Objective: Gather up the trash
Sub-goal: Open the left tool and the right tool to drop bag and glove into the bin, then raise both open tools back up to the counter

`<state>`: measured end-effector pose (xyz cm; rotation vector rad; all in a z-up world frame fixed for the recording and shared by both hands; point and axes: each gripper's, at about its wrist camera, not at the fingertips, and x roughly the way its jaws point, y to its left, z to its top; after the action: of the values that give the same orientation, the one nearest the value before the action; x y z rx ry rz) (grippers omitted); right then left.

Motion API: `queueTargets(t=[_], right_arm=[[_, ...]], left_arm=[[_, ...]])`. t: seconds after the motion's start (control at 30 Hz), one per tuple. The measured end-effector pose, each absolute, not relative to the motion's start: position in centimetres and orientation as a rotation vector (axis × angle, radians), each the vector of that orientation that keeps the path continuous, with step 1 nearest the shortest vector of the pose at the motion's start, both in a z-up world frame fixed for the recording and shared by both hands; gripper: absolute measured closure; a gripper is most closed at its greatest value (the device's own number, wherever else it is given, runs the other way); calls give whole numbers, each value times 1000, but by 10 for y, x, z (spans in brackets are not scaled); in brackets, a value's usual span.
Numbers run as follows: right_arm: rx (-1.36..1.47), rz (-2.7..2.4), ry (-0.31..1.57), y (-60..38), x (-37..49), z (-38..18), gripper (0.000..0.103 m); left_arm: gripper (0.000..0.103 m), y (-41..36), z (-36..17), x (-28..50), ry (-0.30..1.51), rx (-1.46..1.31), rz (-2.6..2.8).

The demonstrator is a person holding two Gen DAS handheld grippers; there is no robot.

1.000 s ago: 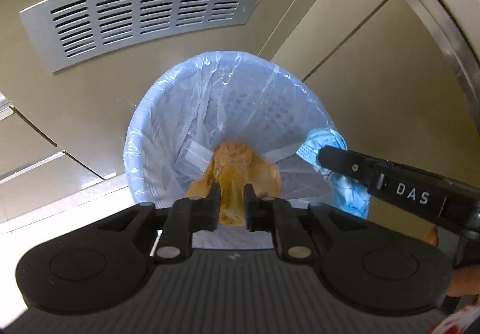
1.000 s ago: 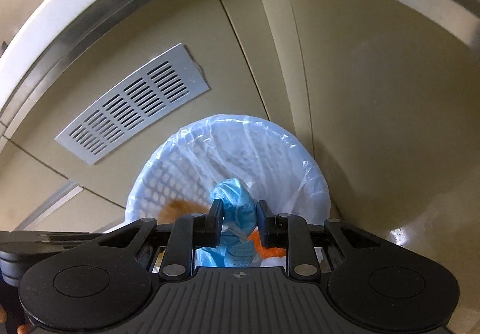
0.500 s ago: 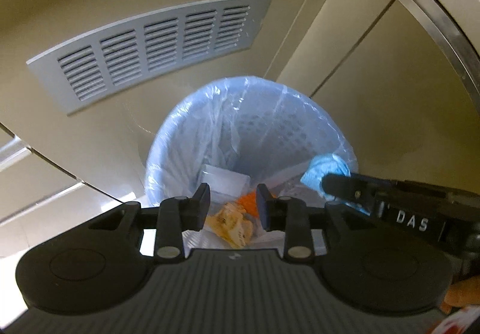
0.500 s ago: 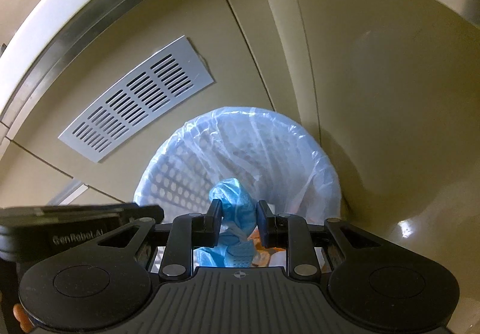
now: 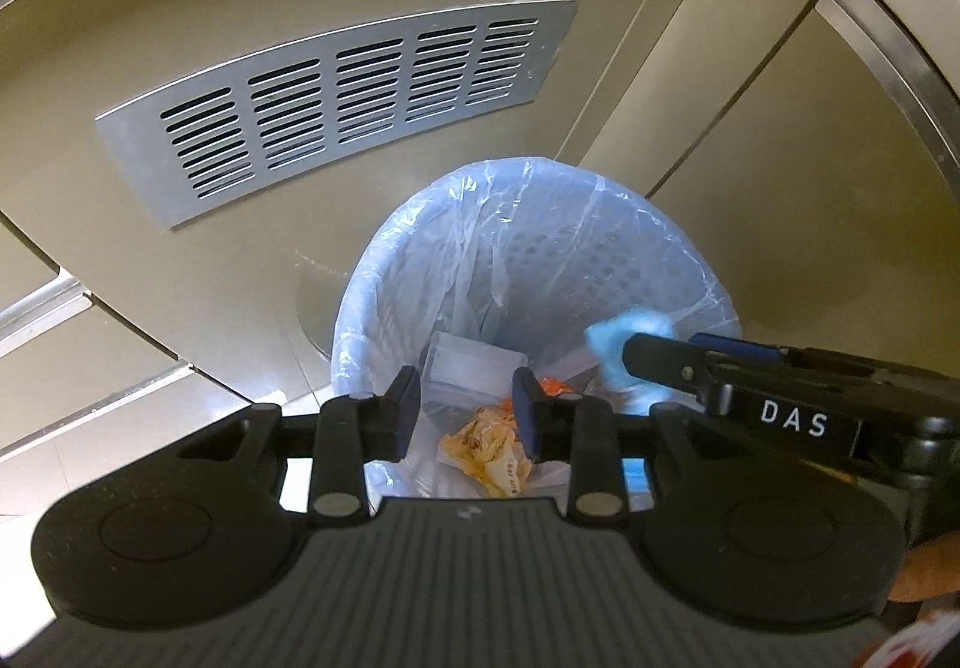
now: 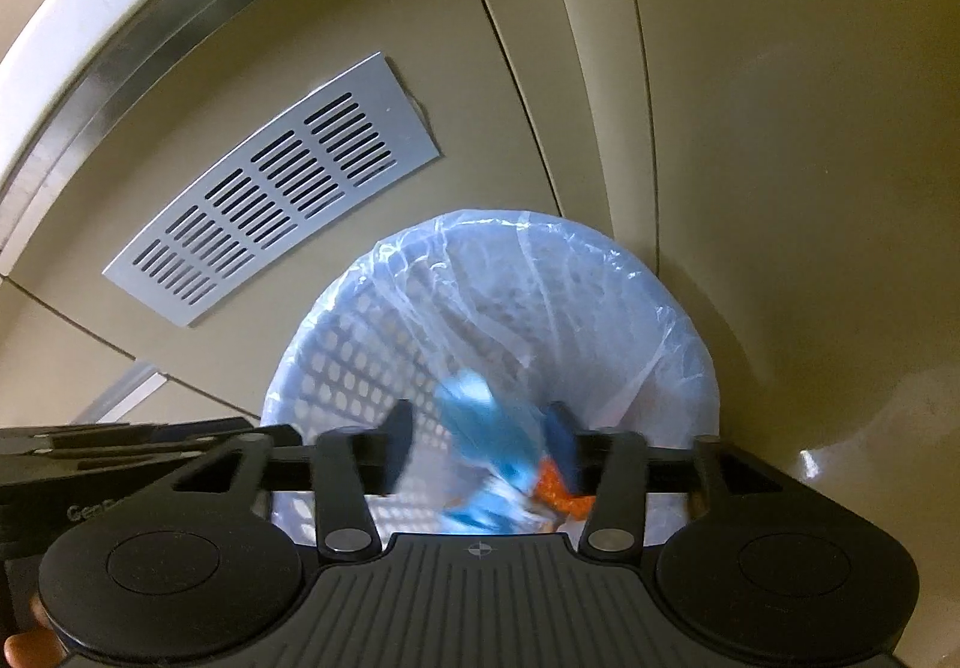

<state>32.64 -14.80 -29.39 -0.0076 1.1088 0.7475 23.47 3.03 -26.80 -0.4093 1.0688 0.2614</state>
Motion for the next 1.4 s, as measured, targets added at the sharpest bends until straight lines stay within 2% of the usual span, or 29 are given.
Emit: queueTargets(t=[0.37,0.67,0.87,1.0,1.13,1.2,1.4], right_arm=[[-15,728,1096,-154,324,-283,39],[-12,724,1070,-173,300,-254,31],[16,735,1045,-183,275,-214,23],[37,742,1022,-190,259,-185,17],[54,738,988,-196,247,-159,15],[61,730,970,-199,243,-146,13],[78,702,898,-206,236,-114,10]], left_arm=[[74,30,-258,226,1059,-399,252],[73,28,-232,208,1036,-387,238],[63,24,-197,188,996,-360,212],[59,23,-171,175,962,-345,190],[50,23,-145,163,930,-333,175],[42,22,-132,158,909,-319,166],[41,21,-94,148,822,-272,131]])
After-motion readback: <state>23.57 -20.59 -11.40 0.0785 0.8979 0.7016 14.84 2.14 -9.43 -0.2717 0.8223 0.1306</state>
